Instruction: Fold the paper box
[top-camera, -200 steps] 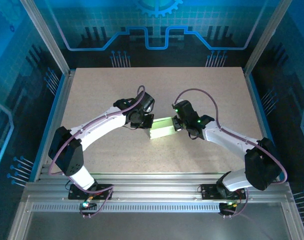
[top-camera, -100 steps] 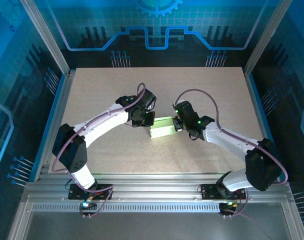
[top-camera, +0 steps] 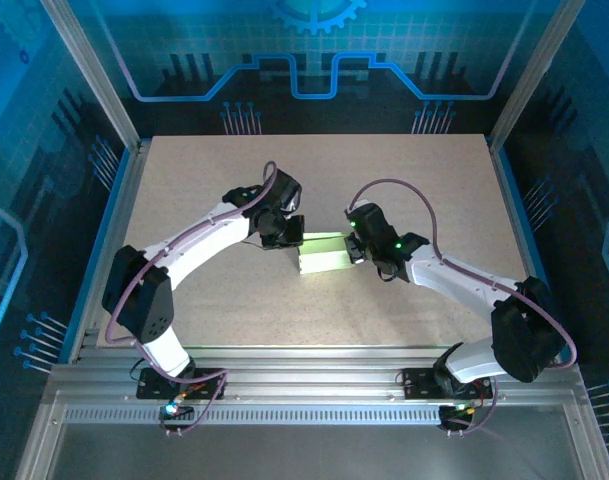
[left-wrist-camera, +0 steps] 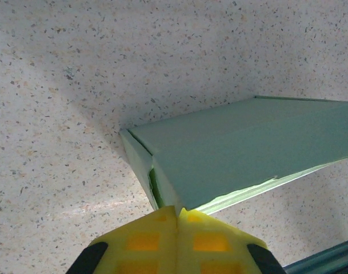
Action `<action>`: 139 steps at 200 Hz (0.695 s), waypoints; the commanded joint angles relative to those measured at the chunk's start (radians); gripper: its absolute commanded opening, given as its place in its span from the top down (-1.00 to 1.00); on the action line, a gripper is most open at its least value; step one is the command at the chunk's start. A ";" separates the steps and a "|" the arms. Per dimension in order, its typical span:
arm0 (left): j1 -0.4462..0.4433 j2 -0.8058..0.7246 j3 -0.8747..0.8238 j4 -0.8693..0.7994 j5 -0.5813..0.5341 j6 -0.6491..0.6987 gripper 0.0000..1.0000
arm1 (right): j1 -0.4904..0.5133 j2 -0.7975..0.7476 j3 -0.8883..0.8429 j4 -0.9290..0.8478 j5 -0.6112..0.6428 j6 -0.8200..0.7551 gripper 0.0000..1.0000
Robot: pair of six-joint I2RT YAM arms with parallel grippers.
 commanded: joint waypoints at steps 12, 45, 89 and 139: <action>-0.011 -0.019 -0.037 0.042 0.020 0.026 1.00 | 0.023 -0.005 -0.015 -0.028 -0.010 -0.009 1.00; -0.051 -0.040 -0.092 0.092 -0.037 0.069 1.00 | 0.024 -0.011 -0.021 -0.021 -0.012 0.008 1.00; -0.095 -0.102 -0.221 0.229 -0.104 0.107 1.00 | 0.027 -0.027 -0.064 0.010 -0.009 0.014 1.00; -0.142 -0.141 -0.362 0.396 -0.226 0.125 1.00 | 0.032 -0.057 -0.169 0.155 -0.012 0.017 1.00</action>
